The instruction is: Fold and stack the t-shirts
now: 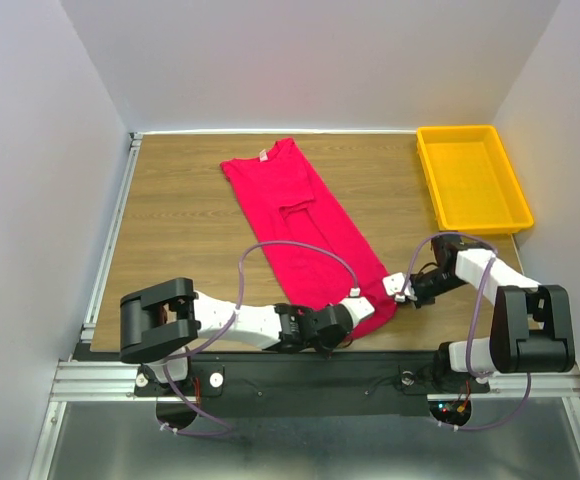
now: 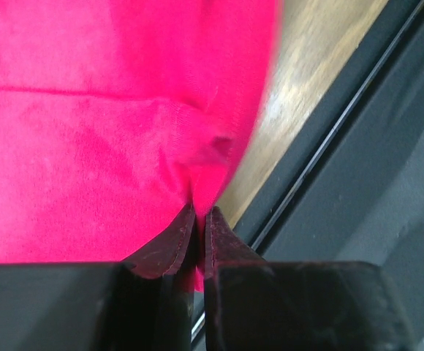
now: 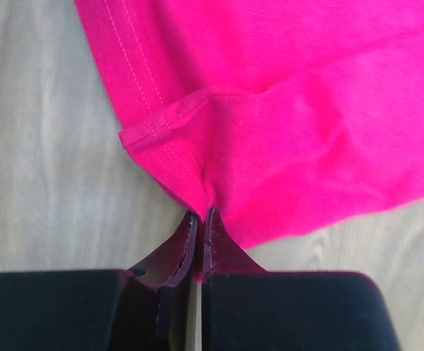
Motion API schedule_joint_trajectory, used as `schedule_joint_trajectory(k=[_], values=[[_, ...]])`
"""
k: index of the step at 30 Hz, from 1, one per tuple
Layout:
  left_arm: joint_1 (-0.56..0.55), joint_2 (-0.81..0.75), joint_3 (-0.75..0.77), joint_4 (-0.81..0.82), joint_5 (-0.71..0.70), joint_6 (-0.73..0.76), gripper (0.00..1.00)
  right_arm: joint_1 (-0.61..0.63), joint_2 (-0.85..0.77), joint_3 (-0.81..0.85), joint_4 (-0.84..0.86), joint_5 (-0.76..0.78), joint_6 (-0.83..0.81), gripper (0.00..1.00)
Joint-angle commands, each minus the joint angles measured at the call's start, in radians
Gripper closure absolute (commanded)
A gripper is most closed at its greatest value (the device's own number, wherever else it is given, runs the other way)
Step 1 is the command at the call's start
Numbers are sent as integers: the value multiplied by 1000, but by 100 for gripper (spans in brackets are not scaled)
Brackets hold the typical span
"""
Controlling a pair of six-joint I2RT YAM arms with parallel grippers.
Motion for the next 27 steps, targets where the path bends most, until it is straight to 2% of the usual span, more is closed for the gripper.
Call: schedule_joint_trajectory(k=[1, 8, 16, 24, 27], values=[[23, -85, -33, 10, 51, -2, 100, 7, 3, 84, -8, -17, 59, 99], [66, -154, -53, 42, 117, 27, 100, 7, 18, 179, -125, -123, 55, 99], [128, -226, -49, 51, 190, 75, 100, 7, 46, 286, -279, -175, 9, 99], [245, -312, -43, 17, 241, 139, 100, 9, 80, 385, -293, -244, 70, 100], [300, -324, -24, -9, 273, 184, 100, 47, 109, 438, -260, -253, 128, 99]])
